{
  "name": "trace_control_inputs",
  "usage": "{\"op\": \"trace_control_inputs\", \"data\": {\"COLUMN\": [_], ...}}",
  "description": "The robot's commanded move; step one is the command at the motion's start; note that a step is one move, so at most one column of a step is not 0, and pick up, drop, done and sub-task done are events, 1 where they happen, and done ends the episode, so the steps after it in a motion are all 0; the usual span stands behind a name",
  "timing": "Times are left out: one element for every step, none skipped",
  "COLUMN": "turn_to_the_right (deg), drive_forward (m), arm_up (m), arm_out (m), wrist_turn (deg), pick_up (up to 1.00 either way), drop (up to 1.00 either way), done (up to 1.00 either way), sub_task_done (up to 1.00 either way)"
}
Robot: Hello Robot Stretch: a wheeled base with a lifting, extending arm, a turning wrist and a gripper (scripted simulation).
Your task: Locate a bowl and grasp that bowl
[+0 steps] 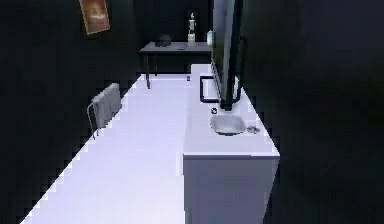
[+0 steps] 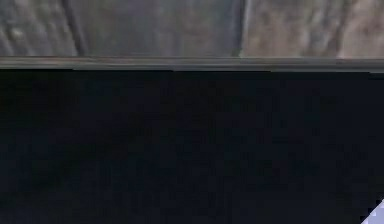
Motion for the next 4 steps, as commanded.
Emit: {"op": "trace_control_inputs", "data": {"turn_to_the_right": [0.0, -45.0, -30.0, 45.0], "drive_forward": [0.15, 0.0, 0.0, 0.0], "arm_up": [0.0, 0.0, 0.0, 0.0], "arm_out": [0.0, 0.0, 0.0, 0.0], "wrist_turn": [0.0, 0.0, 0.0, 0.0], "pick_up": [0.0, 0.0, 0.0, 0.0], "drop": [0.0, 0.0, 0.0, 0.0], "done": [0.0, 0.0, 0.0, 0.0], "sub_task_done": [0.0, 0.0, 0.0, 0.0]}}
